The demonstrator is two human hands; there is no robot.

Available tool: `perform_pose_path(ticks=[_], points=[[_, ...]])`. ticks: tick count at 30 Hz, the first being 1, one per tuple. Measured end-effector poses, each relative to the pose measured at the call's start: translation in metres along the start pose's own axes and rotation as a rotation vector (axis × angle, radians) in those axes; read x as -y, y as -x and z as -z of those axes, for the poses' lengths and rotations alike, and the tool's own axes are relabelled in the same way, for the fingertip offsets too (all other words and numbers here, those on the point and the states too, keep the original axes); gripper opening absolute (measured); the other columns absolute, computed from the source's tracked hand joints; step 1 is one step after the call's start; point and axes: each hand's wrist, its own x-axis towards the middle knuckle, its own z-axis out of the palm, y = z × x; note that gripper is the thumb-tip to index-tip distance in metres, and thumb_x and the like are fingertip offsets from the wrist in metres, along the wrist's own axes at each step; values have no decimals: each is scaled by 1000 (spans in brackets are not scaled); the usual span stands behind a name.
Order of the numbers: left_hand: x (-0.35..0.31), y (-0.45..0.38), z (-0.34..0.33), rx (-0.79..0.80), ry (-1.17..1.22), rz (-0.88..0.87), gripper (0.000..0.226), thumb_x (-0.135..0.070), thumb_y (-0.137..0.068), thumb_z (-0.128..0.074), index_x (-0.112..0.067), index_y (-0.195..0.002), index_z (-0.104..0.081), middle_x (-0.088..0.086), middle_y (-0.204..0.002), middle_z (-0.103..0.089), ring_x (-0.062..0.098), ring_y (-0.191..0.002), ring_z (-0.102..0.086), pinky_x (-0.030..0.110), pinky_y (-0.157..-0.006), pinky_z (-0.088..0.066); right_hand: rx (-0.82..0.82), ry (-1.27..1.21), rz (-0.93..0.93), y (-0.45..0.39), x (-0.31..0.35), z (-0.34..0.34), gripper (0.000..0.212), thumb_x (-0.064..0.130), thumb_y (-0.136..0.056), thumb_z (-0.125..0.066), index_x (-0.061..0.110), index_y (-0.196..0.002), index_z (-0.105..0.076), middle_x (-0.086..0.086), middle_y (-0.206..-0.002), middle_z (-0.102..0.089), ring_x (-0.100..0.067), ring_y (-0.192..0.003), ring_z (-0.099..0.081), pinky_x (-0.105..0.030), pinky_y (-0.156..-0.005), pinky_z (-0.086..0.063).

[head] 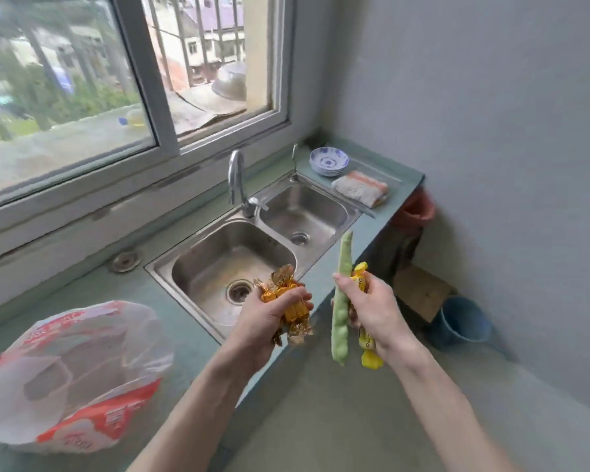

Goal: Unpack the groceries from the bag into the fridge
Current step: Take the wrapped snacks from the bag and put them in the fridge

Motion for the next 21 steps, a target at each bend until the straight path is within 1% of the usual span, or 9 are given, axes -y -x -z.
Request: perform_pose_path(ticks=[3, 5, 7, 9, 11, 12, 15, 19, 21], points=[[19, -9, -69, 89, -76, 31, 41, -9, -85, -80, 1, -122, -63, 15, -96, -78, 25, -82, -77, 39, -69, -63, -134, -37, 5, 10, -7, 71, 31, 40, -95, -72, 14, -82, -61, -5, -70, -66, -20, -66, -61, -27, -50, -43], [32, -13, -113, 142, -129, 39, 40, -10, -86, -80, 0, -121, -64, 14, -95, -78, 25, -82, -76, 40, -69, -62, -200, -54, 7, 18, -13, 116, 34, 42, -94, -72, 13, -81, -59, -5, -67, -60, -17, -61, -55, -27, -49, -42], [46, -14, -156, 191, -169, 39, 32, -9, -87, -79, -3, -116, -66, 14, -94, -78, 24, -80, -76, 39, -68, -61, -256, -80, 8, 28, -17, 159, 34, 40, -95, -72, 17, -76, -56, 2, -61, -52, -12, -53, -49, -25, -47, -40], [60, -13, -199, 238, -222, 41, 24, -11, -89, -78, -6, -111, -70, 15, -98, -79, 26, -84, -77, 42, -76, -63, -306, -93, 13, 37, -21, 201, 34, 39, -95, -72, 20, -74, -55, 7, -56, -50, -10, -49, -47, -24, -45, -39], [74, -12, -240, 307, -288, 31, 21, -15, -90, -77, -8, -109, -72, 16, -102, -79, 29, -92, -78, 46, -85, -62, -364, -83, 23, 46, -24, 242, 32, 38, -95, -73, 20, -74, -57, 8, -55, -51, -9, -48, -48, -22, -44, -39], [82, -10, -261, 349, -312, 26, 18, -15, -92, -76, -8, -108, -72, 16, -101, -79, 31, -96, -77, 48, -88, -62, -393, -79, 33, 50, -25, 263, 31, 38, -94, -74, 18, -75, -58, 7, -56, -51, -9, -47, -48, -22, -43, -39], [109, -6, -323, 462, -344, 12, 9, -14, -95, -72, -8, -102, -72, 16, -94, -79, 34, -98, -76, 50, -88, -60, -478, -73, 59, 68, -26, 324, 33, 38, -91, -77, 17, -75, -57, 4, -58, -48, -11, -48, -46, -24, -42, -36], [141, 6, -403, 577, -401, 51, 16, -19, -94, -74, -7, -105, -73, 17, -97, -78, 30, -91, -76, 50, -86, -60, -617, -95, 66, 97, -27, 400, 34, 38, -92, -76, 21, -70, -56, 8, -55, -48, -10, -48, -46, -24, -43, -35], [153, 13, -440, 629, -413, 65, 18, -17, -94, -74, -4, -106, -73, 16, -95, -77, 27, -87, -74, 47, -83, -61, -687, -117, 73, 111, -28, 433, 35, 37, -93, -75, 20, -70, -55, 8, -54, -49, -10, -47, -46, -24, -42, -34]])
